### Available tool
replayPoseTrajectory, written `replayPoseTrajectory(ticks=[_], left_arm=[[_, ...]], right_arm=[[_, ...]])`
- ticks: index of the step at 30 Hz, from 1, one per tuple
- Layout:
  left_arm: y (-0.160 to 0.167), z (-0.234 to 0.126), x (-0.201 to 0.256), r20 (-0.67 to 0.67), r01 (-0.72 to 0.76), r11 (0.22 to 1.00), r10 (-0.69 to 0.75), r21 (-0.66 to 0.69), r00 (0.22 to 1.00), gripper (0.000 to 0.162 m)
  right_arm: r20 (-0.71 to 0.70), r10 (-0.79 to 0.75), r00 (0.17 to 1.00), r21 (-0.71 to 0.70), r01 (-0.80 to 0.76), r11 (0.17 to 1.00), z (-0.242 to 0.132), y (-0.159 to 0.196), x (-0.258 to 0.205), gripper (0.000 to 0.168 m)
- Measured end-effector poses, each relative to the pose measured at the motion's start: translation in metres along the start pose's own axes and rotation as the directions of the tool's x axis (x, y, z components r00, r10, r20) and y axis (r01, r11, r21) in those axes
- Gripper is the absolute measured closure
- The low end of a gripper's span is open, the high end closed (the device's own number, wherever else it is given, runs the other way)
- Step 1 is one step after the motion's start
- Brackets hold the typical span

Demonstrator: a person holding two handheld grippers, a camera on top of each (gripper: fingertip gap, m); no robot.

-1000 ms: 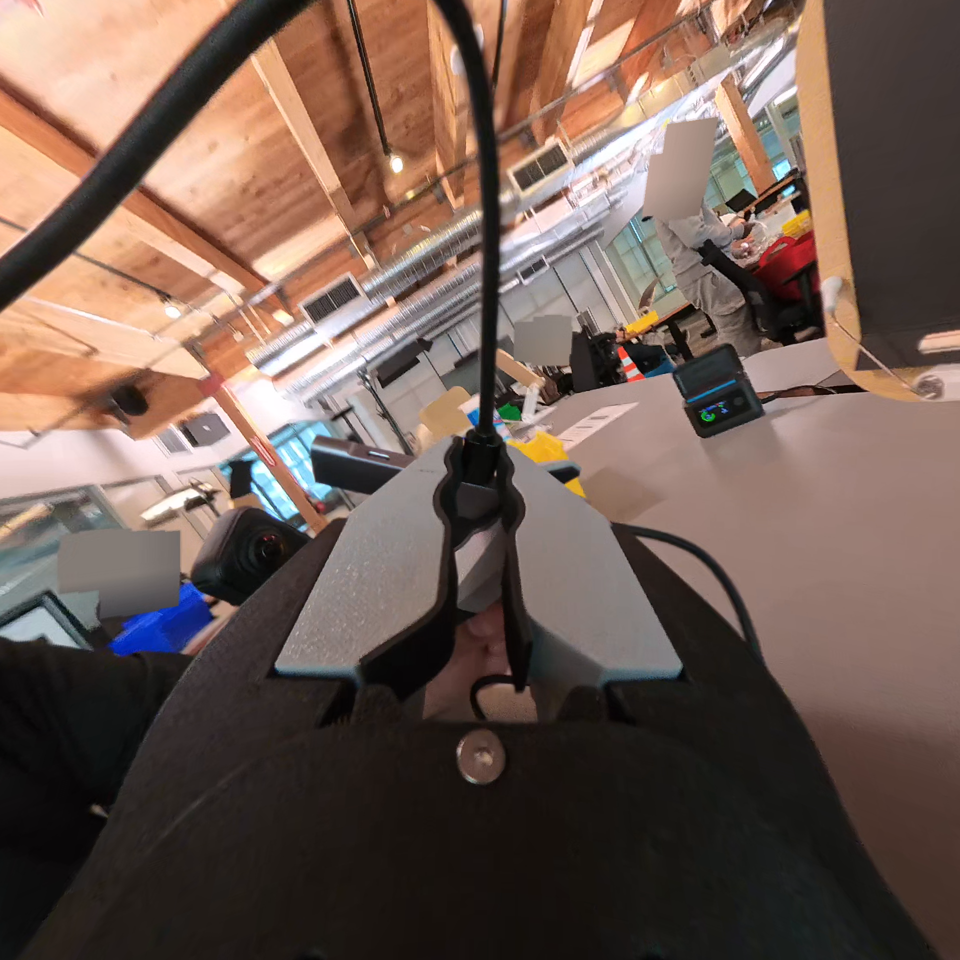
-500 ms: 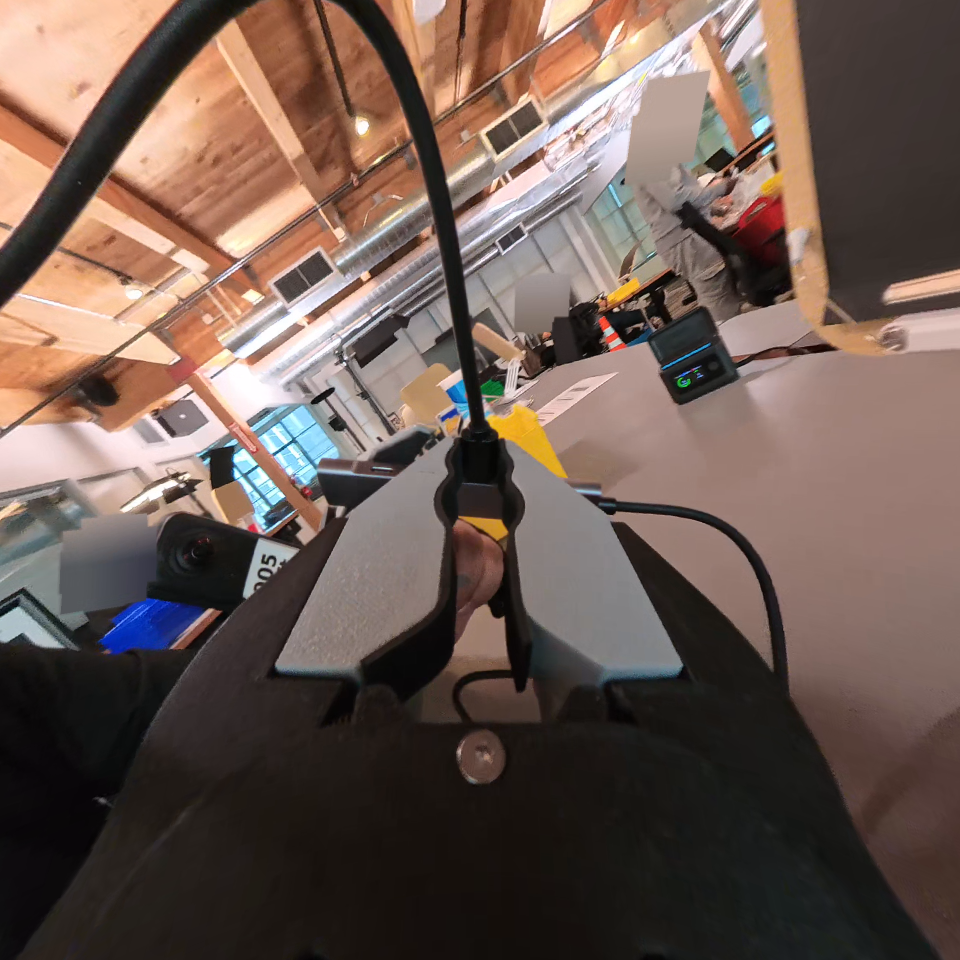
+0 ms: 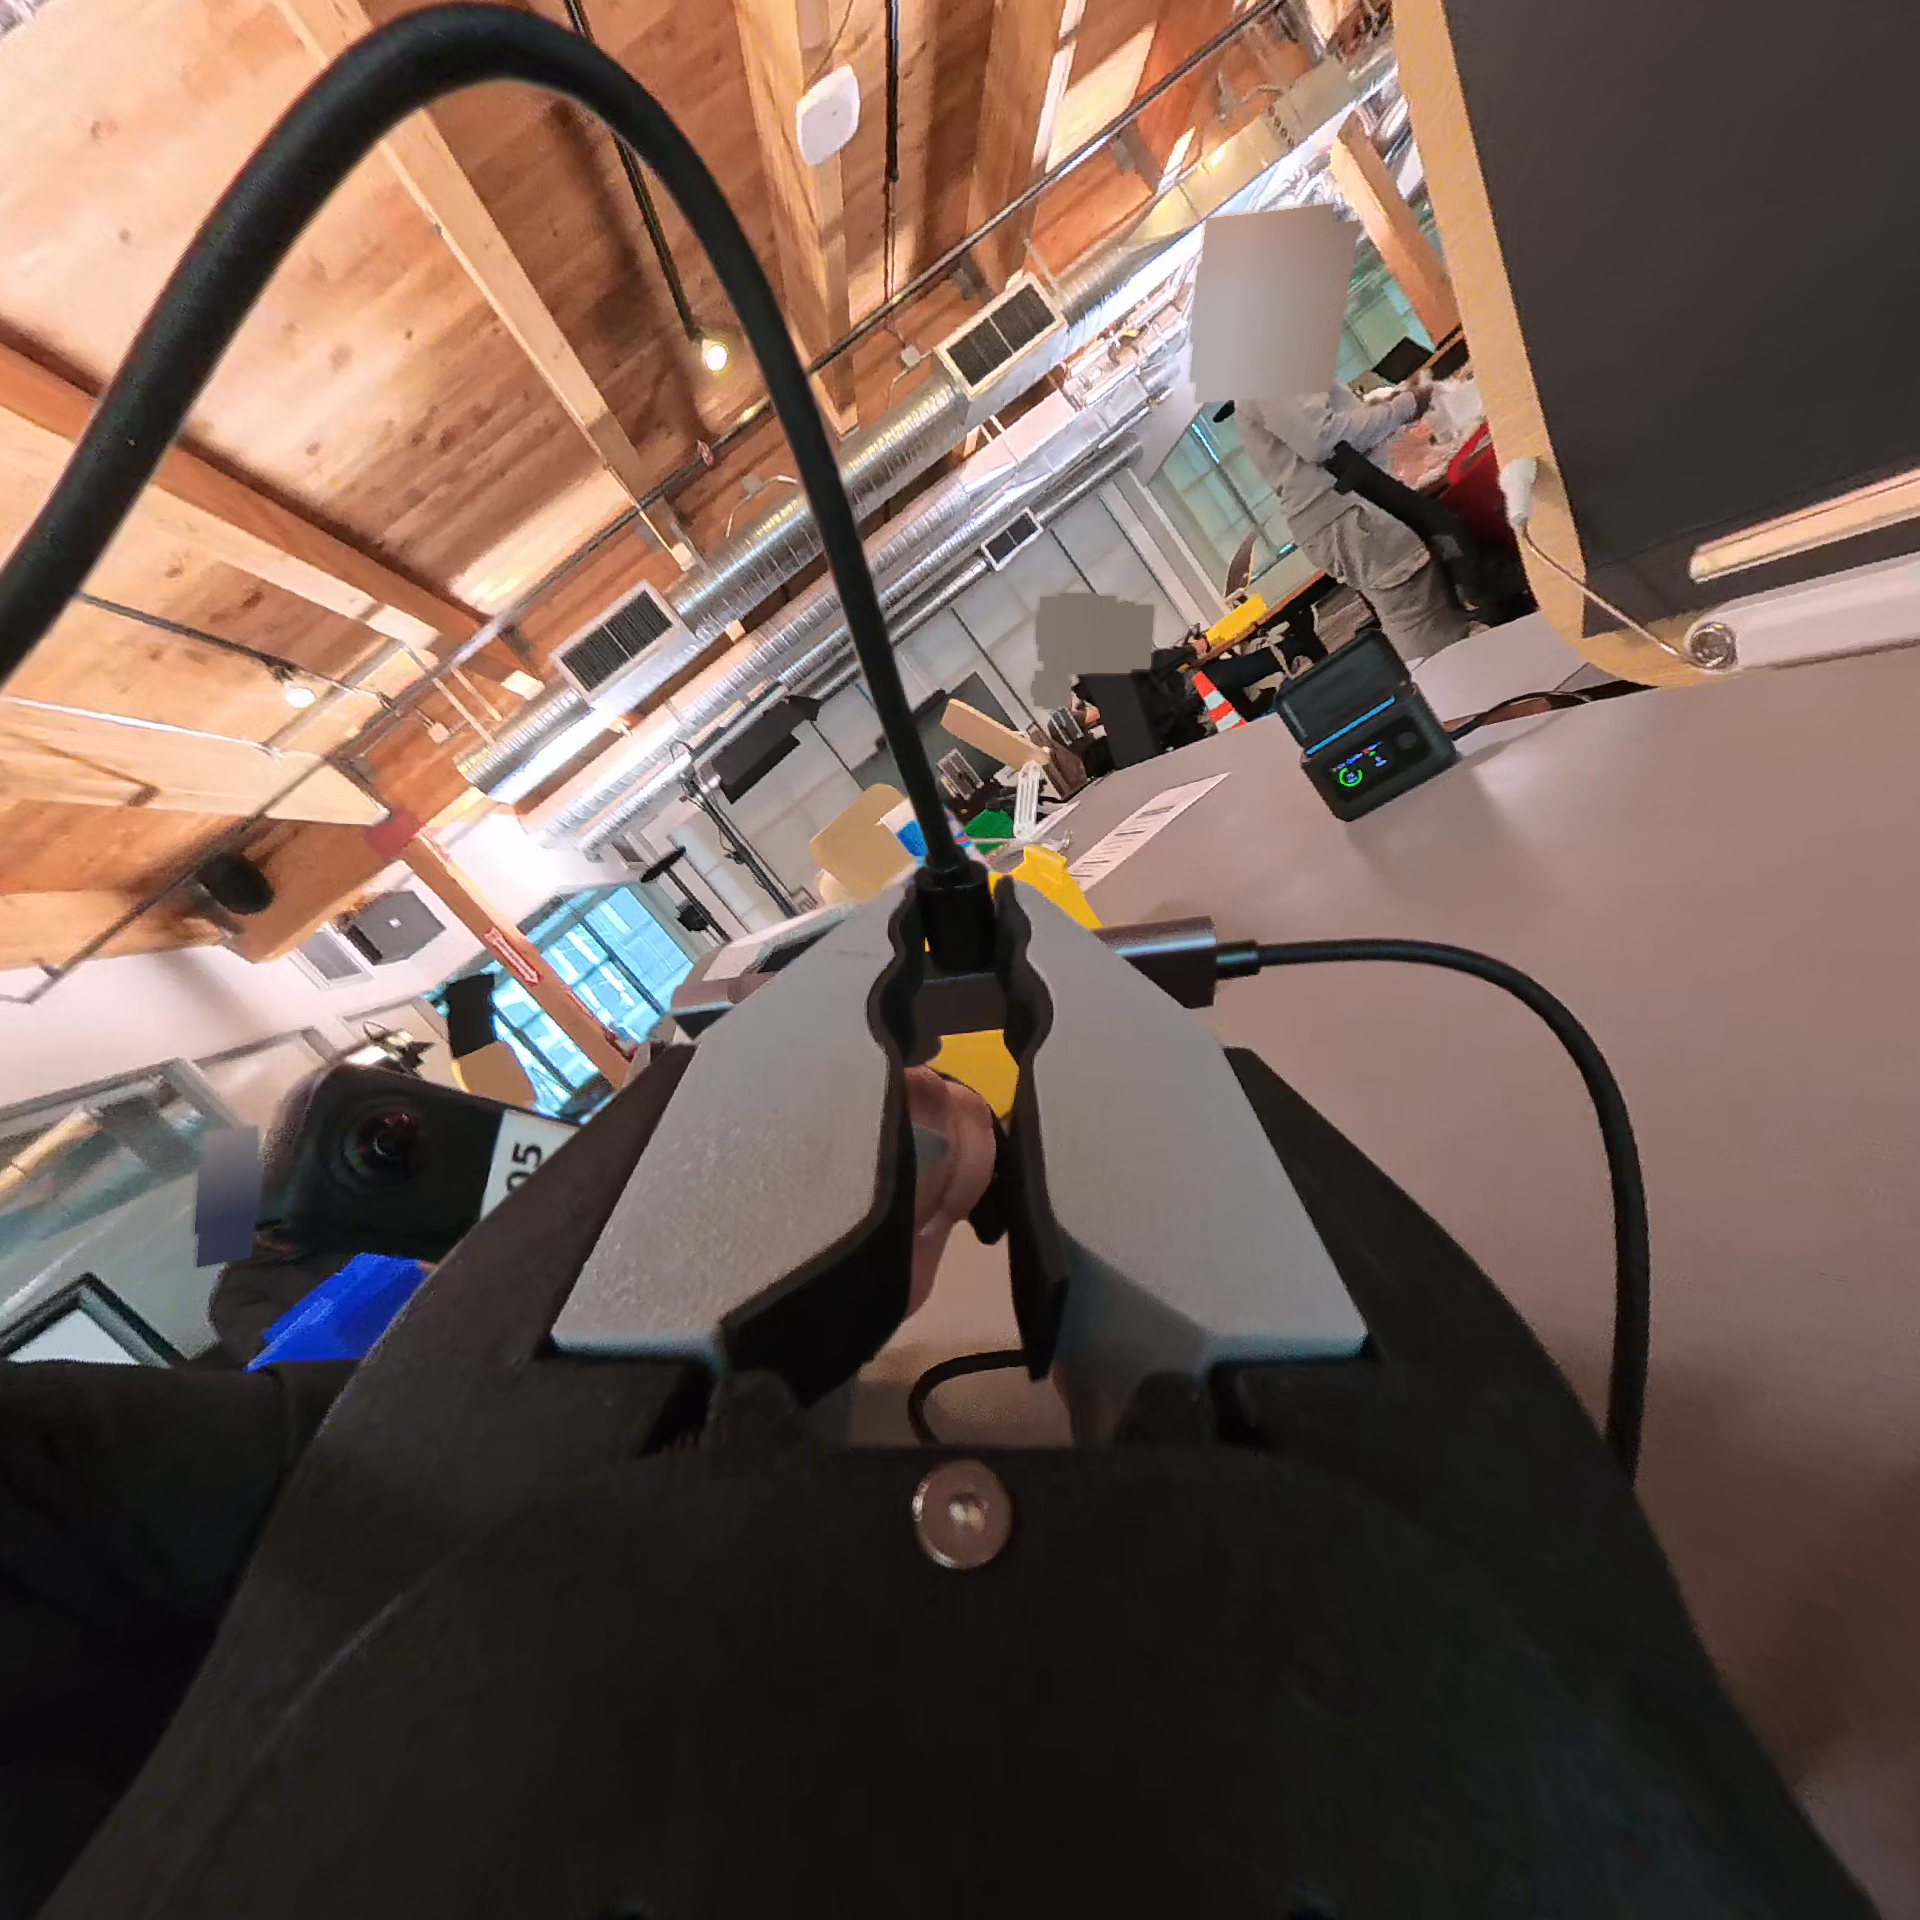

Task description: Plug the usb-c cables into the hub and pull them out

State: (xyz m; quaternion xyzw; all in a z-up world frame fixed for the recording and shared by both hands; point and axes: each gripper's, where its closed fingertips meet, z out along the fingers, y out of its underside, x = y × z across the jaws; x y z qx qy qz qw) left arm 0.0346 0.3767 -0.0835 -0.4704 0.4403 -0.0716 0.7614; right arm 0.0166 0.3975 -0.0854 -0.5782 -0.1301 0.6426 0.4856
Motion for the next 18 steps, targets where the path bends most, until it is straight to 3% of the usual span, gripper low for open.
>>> replayPoseTrajectory(ticks=[5,9,11,13,15,18], left_arm=[[0.001,0.0,0.003,0.028,-0.096,0.995,0.096,-0.01,0.995,0.155],[0.0,0.001,0.002,0.033,-0.099,0.995,0.099,0.009,0.995,0.154],[0.0,0.0,0.0,0.037,-0.079,0.997,0.079,0.008,0.996,0.154],[0.002,0.001,-0.001,0.042,-0.075,0.997,0.076,-0.015,0.996,0.154],[0.005,0.001,-0.002,0.037,-0.078,0.996,0.08,-0.047,0.996,0.154],[0.013,0.002,-0.003,0.034,-0.081,0.992,0.085,-0.101,0.996,0.155]], right_arm=[[0.145,0.254,0.956,0.031,-0.261,0.965,0.0,0.002,0.001,0.158],[0.146,0.236,0.961,0.019,-0.241,0.97,0.001,0.0,-0.001,0.158],[0.081,0.139,0.987,-0.006,-0.139,0.99,0.002,0.0,0.0,0.158],[-0.022,-0.063,0.998,-0.063,0.061,0.996,0.002,0.001,0.002,0.159],[-0.136,-0.328,0.935,-0.158,0.306,0.939,-0.001,0.0,0.005,0.159],[-0.241,-0.562,0.791,-0.255,0.507,0.824,-0.002,-0.002,0.009,0.158]])
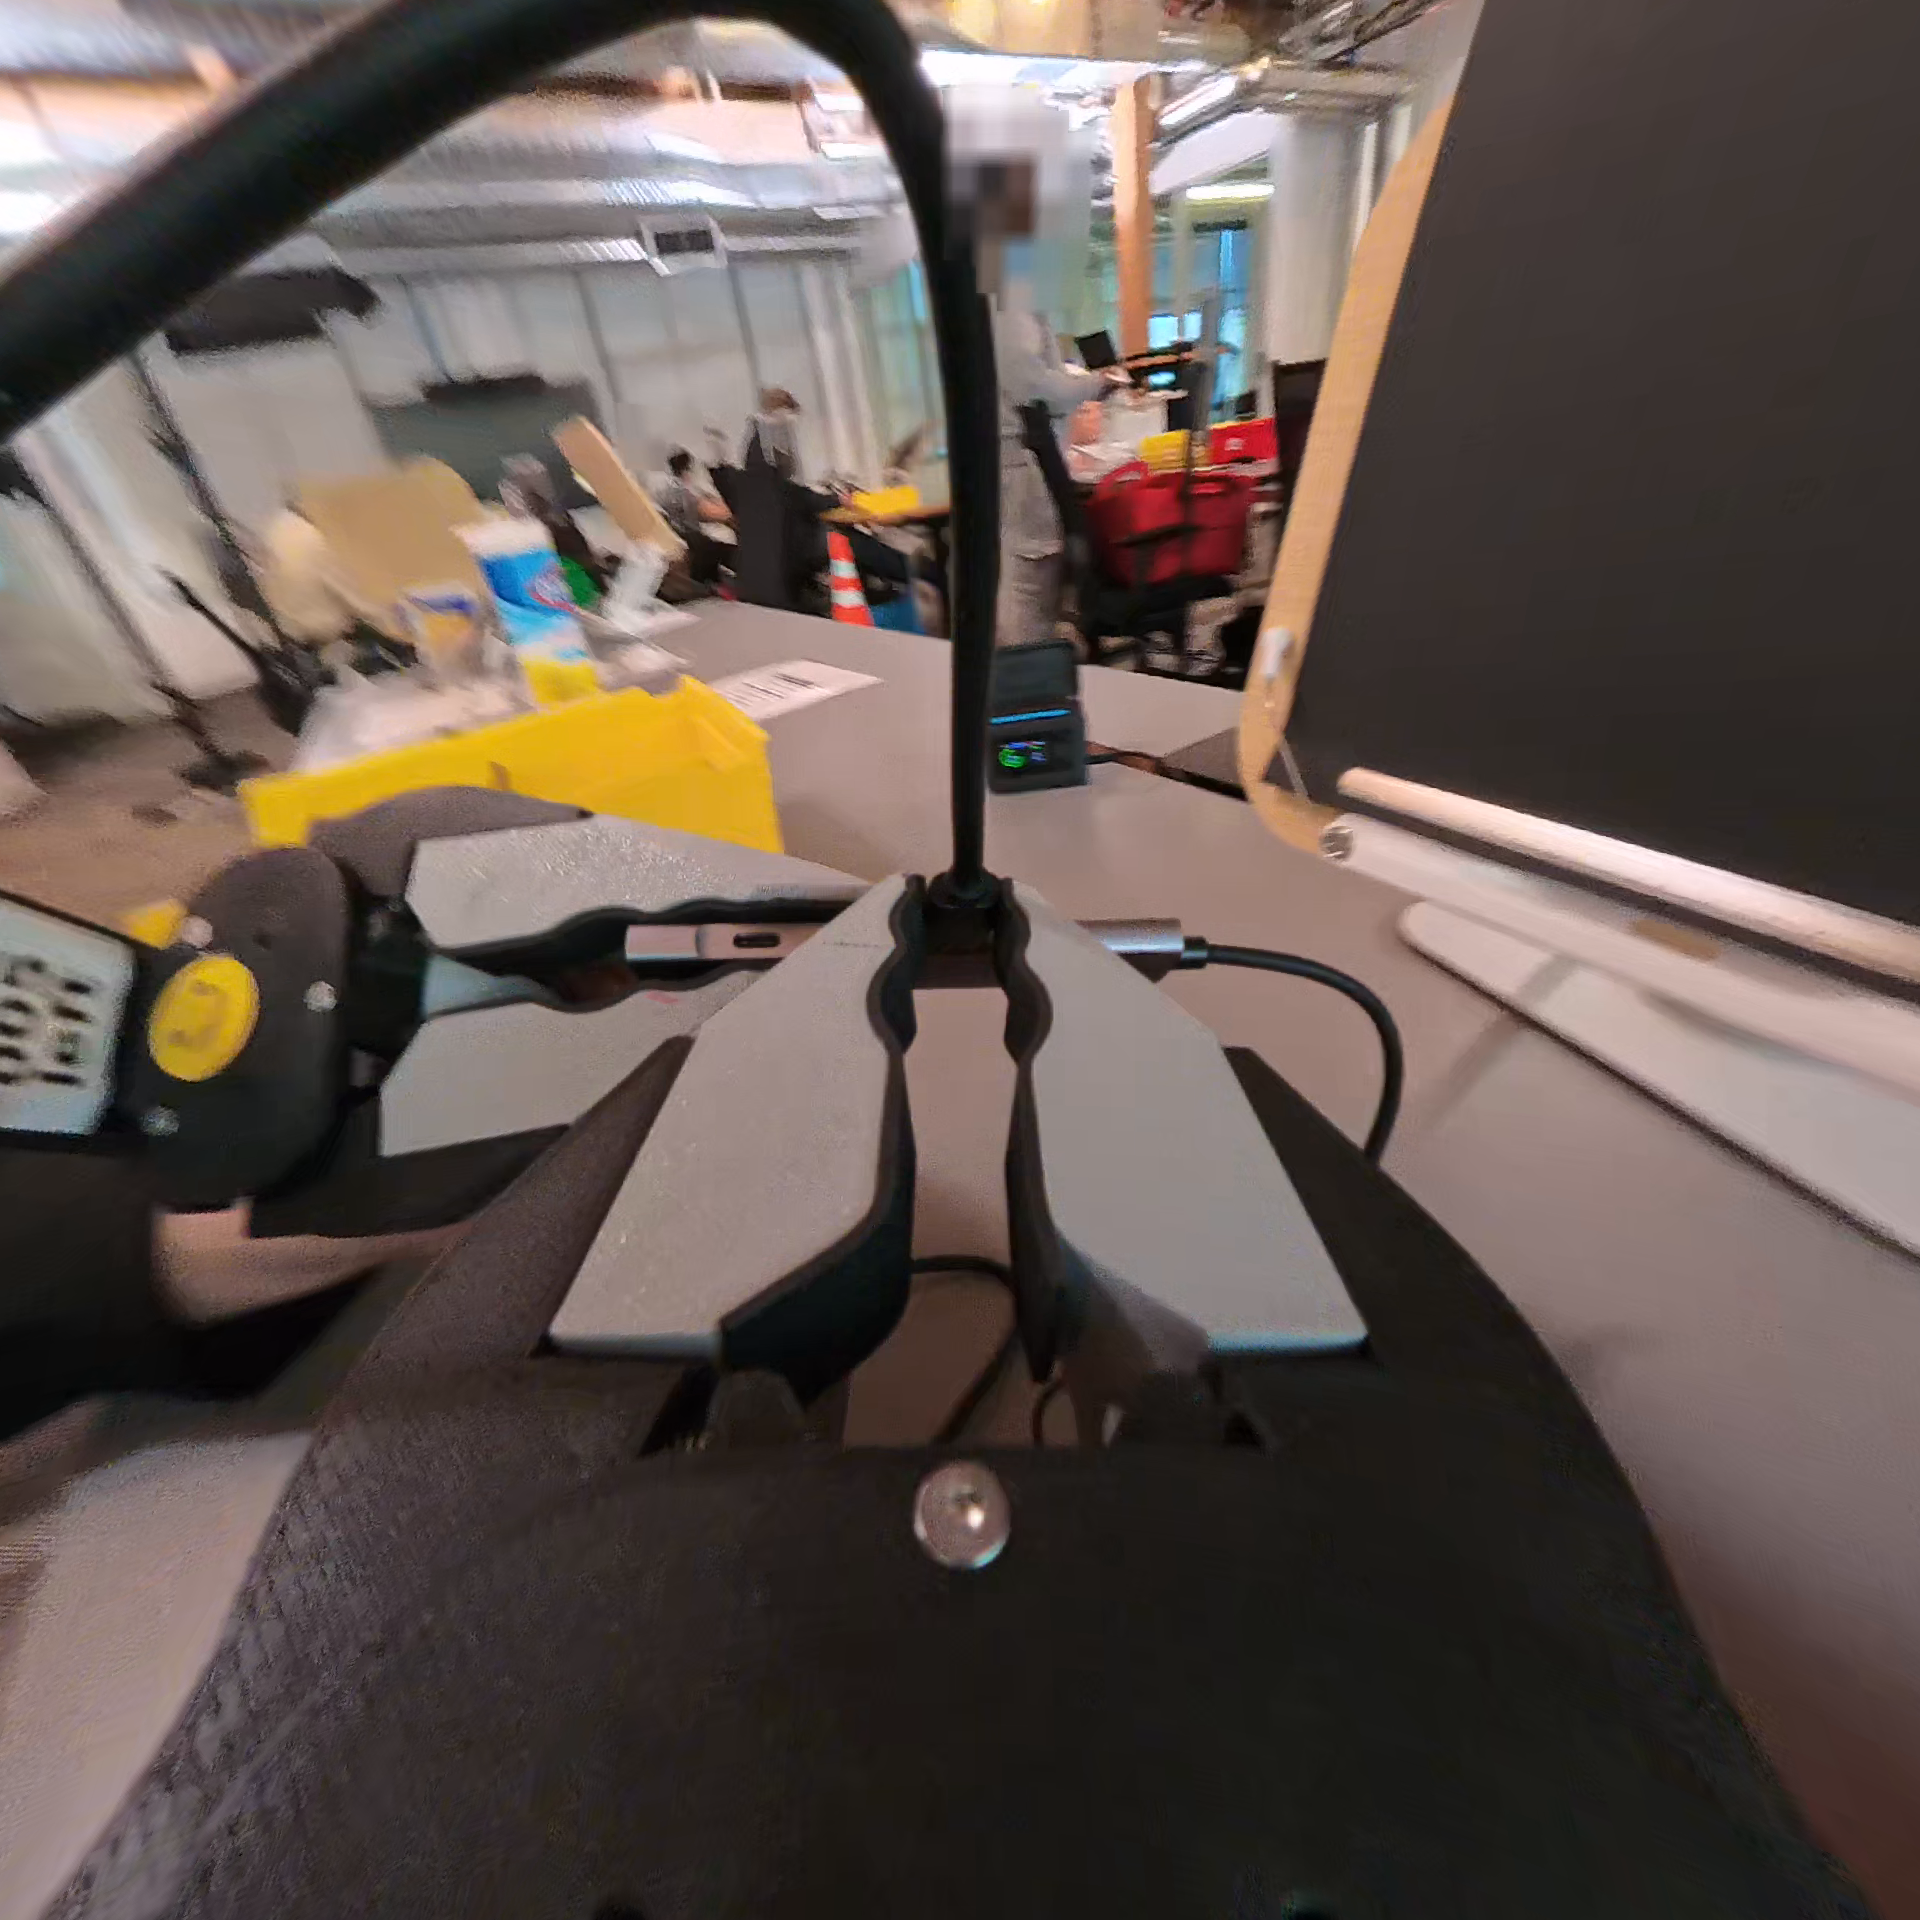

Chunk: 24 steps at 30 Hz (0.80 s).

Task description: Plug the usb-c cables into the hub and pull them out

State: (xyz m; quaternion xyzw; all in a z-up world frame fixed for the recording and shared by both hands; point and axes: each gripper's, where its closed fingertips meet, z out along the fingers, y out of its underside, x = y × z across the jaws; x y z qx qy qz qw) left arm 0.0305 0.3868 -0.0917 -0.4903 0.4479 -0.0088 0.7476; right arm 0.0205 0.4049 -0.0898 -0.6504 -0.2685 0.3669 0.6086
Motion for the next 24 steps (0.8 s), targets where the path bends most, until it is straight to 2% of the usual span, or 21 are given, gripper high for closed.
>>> replayPoseTrajectory(ticks=[6,7,8,10,11,13,17,20,22,24], left_arm=[[0.007,0.003,0.002,-0.011,0.014,0.999,-0.015,-0.039,1.0,0.155],[0.008,0.004,0.002,-0.006,0.01,0.999,-0.01,-0.04,1.0,0.155],[0.008,0.003,0.001,-0.007,0.008,0.999,-0.008,-0.038,1.0,0.155],[0.001,0.002,0.0,-0.012,0.03,1.0,-0.03,-0.01,0.999,0.155],[0.001,0.003,0.001,-0.023,0.054,0.998,-0.054,-0.013,0.998,0.155],[0.007,0.006,0.006,-0.04,0.086,0.996,-0.088,-0.037,0.995,0.155],[0.029,0.01,0.013,-0.074,0.062,0.991,-0.071,-0.118,0.995,0.155],[0.042,0.011,0.016,-0.09,0.067,0.982,-0.084,-0.175,0.992,0.154],[0.048,0.011,0.02,-0.135,0.105,0.973,-0.135,-0.206,0.982,0.146],[0.049,0.009,0.026,-0.209,0.21,0.95,-0.259,-0.23,0.943,0.136]], right_arm=[[-0.088,-0.152,0.984,-0.037,0.149,0.988,0.0,0.0,0.003,0.159],[-0.066,-0.103,0.992,-0.022,0.102,0.995,0.001,-0.001,0.003,0.159],[0.007,0.021,1.0,0.012,-0.021,1.0,0.001,-0.002,0.001,0.159],[0.189,0.285,0.94,0.051,-0.299,0.953,-0.001,-0.004,-0.001,0.157],[0.206,0.34,0.918,0.042,-0.355,0.934,-0.001,0.0,0.002,0.158],[0.148,0.289,0.946,0.009,-0.294,0.956,0.002,0.008,0.008,0.159],[-0.01,0.054,0.998,-0.075,-0.055,0.996,0.005,0.02,0.017,0.158],[-0.053,0.004,0.999,-0.069,-0.008,0.998,0.004,0.019,0.024,0.159],[-0.062,-0.017,0.998,-0.059,0.013,0.998,0.0,0.015,0.029,0.159],[-0.056,-0.049,0.997,-0.05,0.046,0.998,-0.004,0.011,0.032,0.159]])
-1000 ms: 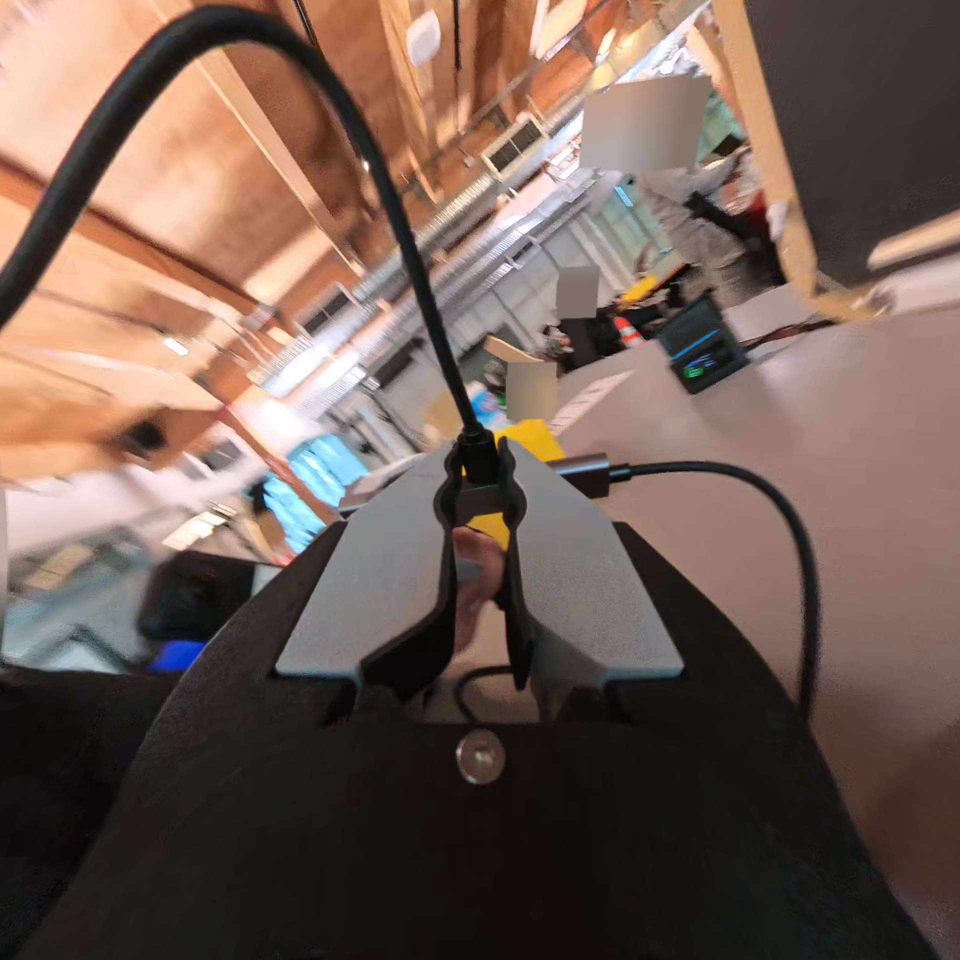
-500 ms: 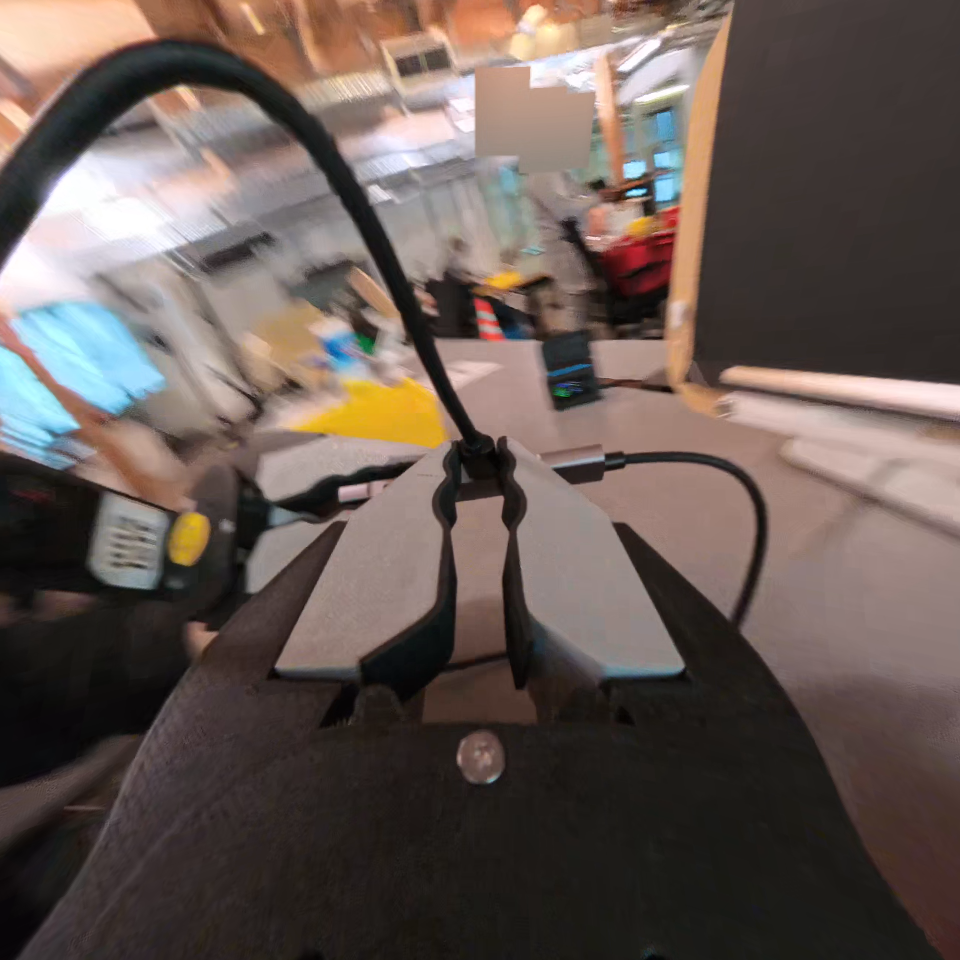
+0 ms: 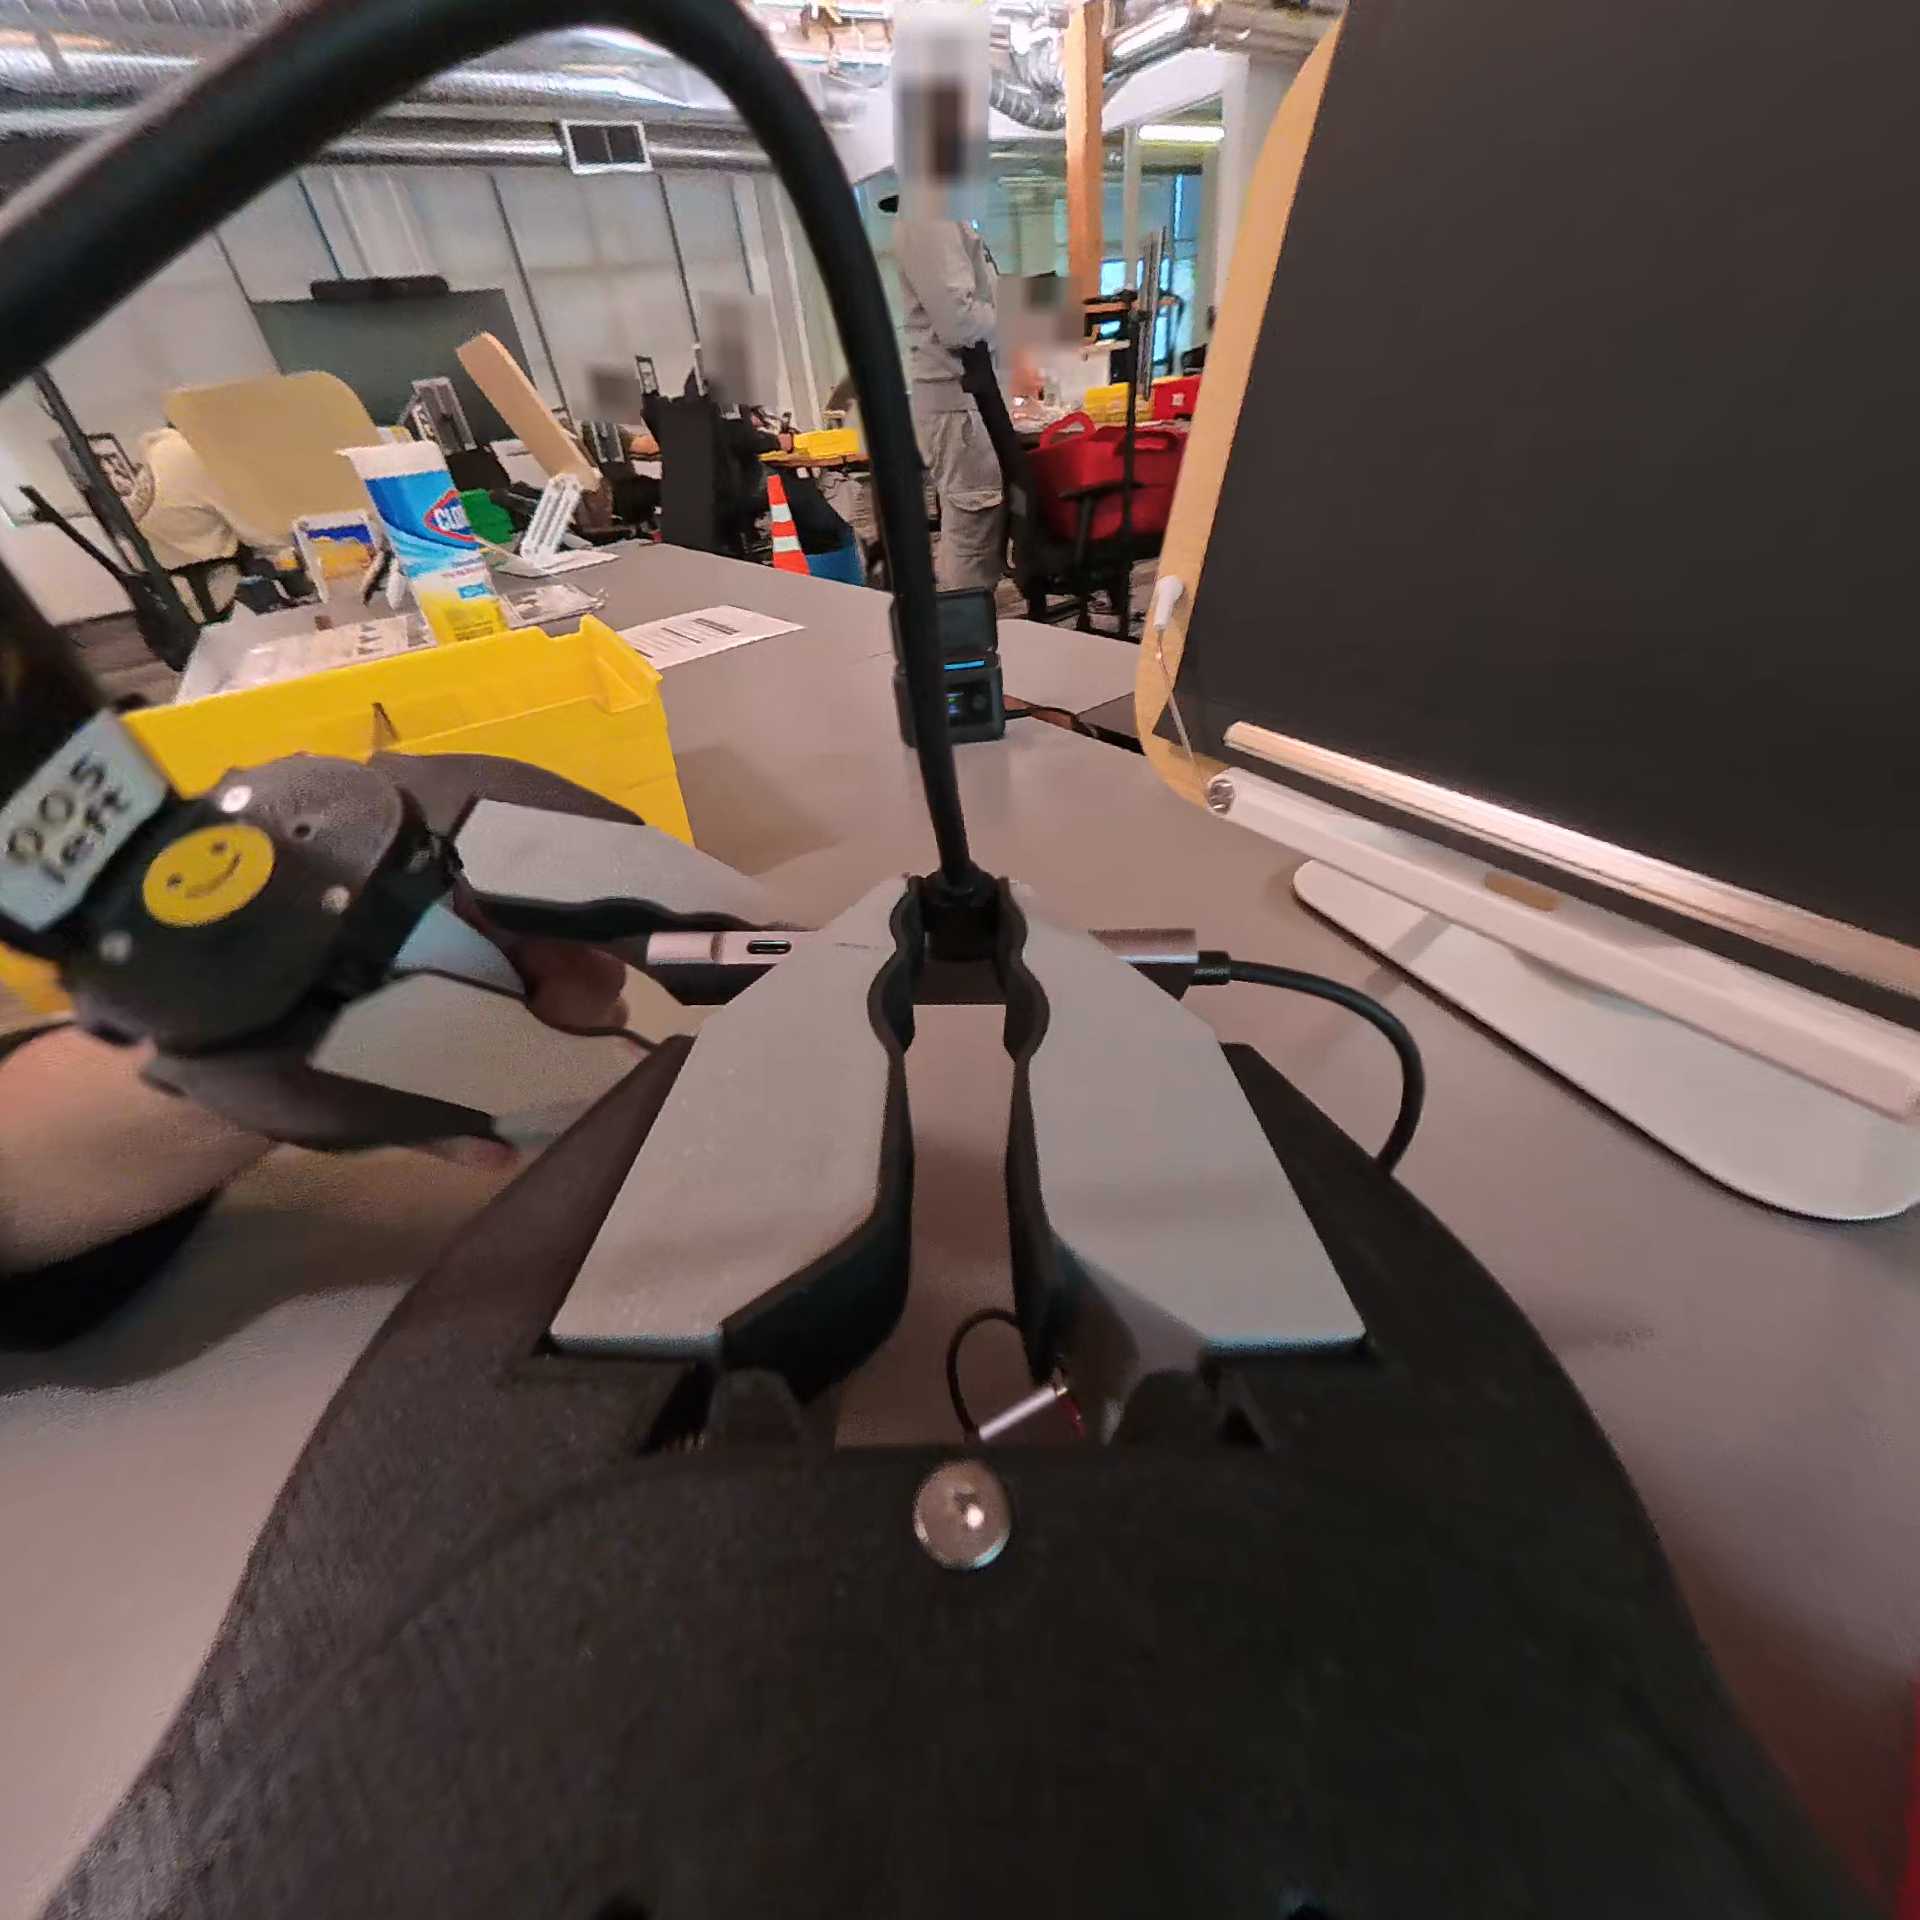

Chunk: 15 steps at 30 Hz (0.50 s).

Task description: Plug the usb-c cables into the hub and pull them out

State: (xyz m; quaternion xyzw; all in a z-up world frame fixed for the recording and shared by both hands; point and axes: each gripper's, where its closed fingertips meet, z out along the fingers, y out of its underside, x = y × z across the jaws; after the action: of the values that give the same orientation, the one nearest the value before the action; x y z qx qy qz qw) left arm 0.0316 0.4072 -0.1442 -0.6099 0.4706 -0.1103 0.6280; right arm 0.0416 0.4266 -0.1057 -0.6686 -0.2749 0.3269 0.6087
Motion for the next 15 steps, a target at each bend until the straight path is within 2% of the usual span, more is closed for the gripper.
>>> replayPoseTrajectory(ticks=[2,4,6,8,11,13,15], left_arm=[[-0.002,-0.004,0.009,-0.17,0.19,0.982,-0.189,-0.007,0.967,0.127],[-0.006,-0.012,0.01,-0.311,0.405,0.914,-0.397,-0.042,0.864,0.12],[-0.011,-0.018,0.003,-0.389,0.565,0.823,-0.54,-0.059,0.746,0.117],[-0.007,-0.02,0.006,-0.436,0.608,0.786,-0.589,-0.113,0.681,0.112],[-0.004,-0.021,0.024,-0.49,0.573,0.802,-0.572,-0.166,0.658,0.106],[-0.011,-0.026,0.036,-0.556,0.583,0.791,-0.575,-0.188,0.6,0.104],[-0.014,-0.026,0.039,-0.567,0.594,0.782,-0.581,-0.189,0.584,0.105]], right_arm=[[-0.007,-0.065,0.998,0.01,0.065,0.998,-0.003,-0.003,0.002,0.159],[-0.012,-0.142,0.99,0.002,0.142,0.99,-0.004,-0.005,0.001,0.159],[0.005,-0.209,0.978,0.015,0.209,0.978,-0.004,-0.008,-0.006,0.159],[0.013,-0.258,0.966,0.01,0.258,0.966,-0.004,-0.008,-0.012,0.159],[0.003,-0.381,0.925,-0.04,0.381,0.924,0.0,-0.001,-0.017,0.159],[0.046,-0.46,0.886,-0.041,0.462,0.886,0.001,0.002,-0.03,0.159],[0.1,-0.506,0.857,-0.01,0.509,0.861,0.003,0.004,-0.047,0.159]])
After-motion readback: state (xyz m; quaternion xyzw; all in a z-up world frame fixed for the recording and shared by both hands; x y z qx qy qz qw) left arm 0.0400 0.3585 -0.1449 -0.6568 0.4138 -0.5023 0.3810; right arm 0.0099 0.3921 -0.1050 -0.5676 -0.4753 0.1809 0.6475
